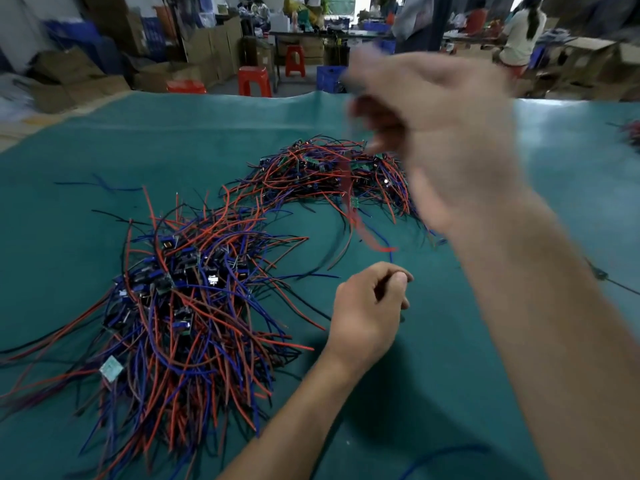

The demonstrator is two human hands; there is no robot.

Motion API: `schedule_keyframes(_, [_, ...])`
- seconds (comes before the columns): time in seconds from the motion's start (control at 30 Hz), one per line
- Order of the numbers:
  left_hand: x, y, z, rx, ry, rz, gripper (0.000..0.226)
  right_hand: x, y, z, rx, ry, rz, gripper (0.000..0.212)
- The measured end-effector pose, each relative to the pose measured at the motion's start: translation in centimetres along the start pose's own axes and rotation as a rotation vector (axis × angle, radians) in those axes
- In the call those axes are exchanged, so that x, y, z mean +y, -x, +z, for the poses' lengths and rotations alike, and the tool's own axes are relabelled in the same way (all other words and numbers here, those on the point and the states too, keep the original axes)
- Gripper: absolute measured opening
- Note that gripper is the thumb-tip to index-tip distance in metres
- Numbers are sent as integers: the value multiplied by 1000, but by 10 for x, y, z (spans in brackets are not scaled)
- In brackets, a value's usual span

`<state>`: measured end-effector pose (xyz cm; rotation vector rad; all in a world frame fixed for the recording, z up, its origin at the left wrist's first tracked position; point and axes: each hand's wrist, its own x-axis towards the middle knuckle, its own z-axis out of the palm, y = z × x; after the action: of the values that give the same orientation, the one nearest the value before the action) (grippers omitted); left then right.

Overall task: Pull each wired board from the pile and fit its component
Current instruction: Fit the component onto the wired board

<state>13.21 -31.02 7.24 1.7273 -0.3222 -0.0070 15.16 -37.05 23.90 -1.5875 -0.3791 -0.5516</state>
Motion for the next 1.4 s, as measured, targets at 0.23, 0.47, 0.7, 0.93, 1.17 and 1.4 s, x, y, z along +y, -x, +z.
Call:
schedule_keyframes(0.23, [-2,-3,-1,60,1,-57,14,95,-48,37,-462,990,168,35])
schedule_keyframes(0.47, [-2,-4,-3,76,-47,-27,18,175,-44,-22,-352,1168,392,18])
schedule_keyframes(0.7, [-6,-8,-4,205,78,-115,7,139,-26,-58,54,506,481,12])
schedule_keyframes(0.93, [-7,-8,-2,173,232,-91,26,90,50,-77,92,-397,772,18])
schedule_keyframes(1.17, [-8,-7,-4,112,198,-35,34,103,76,-51,-5,-448,866,19])
schedule_keyframes(1.4, [-8,-6,-4,134,275,-31,11,106,77,-51,36,-482,858,33])
